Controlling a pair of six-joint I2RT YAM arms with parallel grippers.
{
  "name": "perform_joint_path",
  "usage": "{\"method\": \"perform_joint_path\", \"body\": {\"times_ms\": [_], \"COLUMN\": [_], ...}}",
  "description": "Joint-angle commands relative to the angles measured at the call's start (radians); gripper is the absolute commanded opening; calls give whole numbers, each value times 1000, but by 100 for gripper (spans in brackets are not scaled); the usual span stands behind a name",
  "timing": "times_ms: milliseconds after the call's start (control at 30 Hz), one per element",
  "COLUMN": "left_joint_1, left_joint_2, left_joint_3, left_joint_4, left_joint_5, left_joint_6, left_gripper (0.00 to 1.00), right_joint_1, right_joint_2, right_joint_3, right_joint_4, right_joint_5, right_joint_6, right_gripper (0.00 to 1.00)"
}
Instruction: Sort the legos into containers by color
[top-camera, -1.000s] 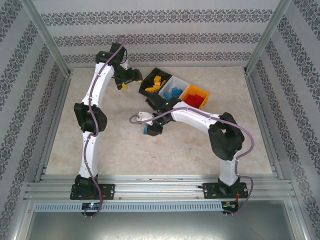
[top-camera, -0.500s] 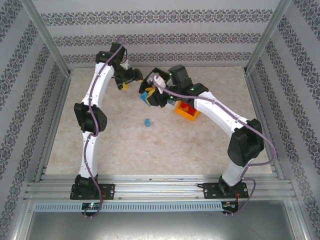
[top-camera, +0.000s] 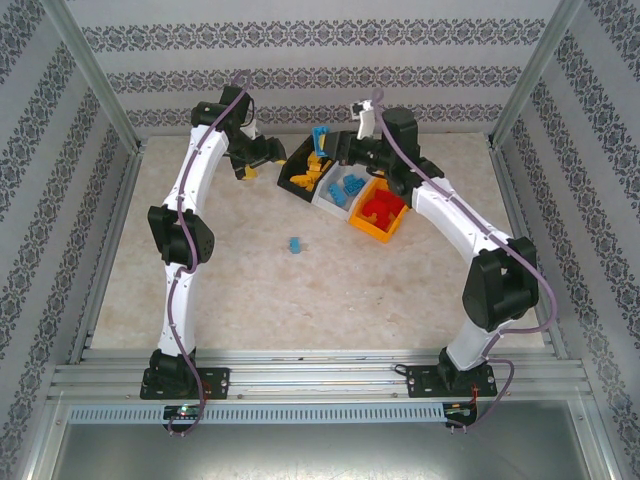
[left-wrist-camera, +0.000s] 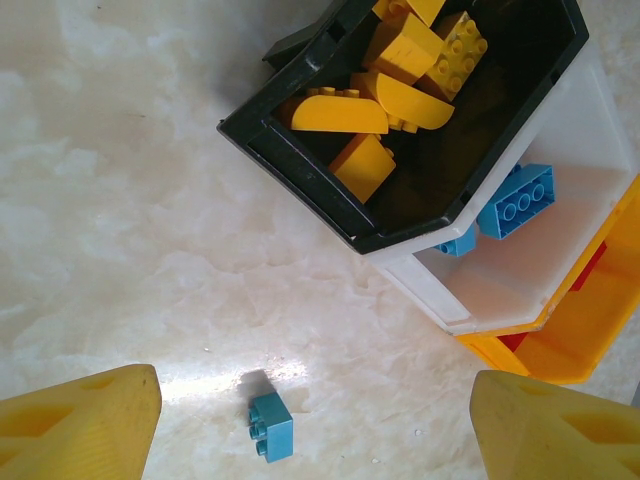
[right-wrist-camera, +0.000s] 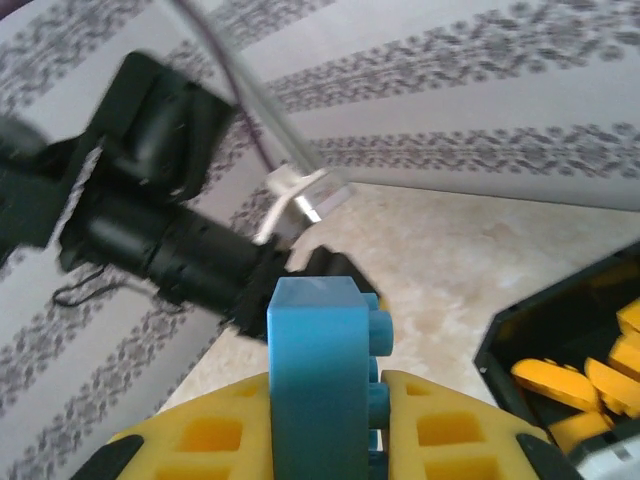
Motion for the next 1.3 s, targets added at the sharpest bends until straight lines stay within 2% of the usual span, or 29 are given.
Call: {"method": "perform_joint_path", "body": {"times_ms": [0, 200, 333, 633, 900, 1267], "left_joint_1": [-1, -13, -25, -56, -80, -120], "left_joint_2": [5, -6, -19, -46, -95, -296], "left_joint_3": [27, 19, 4, -48, -190, -616], "left_joint_4": [-40, -48, -47, -42, -27, 99], "left_joint_5": [-13, -32, -38, -31, 14, 28], "left_joint_6": [25, 40, 51, 75, 106, 148], "left_gripper": [82, 82, 82, 82, 83, 85], "right_joint_1": [-12, -52, -75, -127, -155, -161], "right_joint_2": [16, 73, 137, 263, 382, 532], "right_joint_3": [55, 96, 149, 191, 260, 388], "right_joint_4": [-85, -244, -348, -433, -476, -502], "right_joint_5": [111, 169, 151, 121, 127, 124], "right_joint_6": [144, 331, 452, 779, 816, 799], "right_gripper": [18, 18, 18, 18, 20, 21]}}
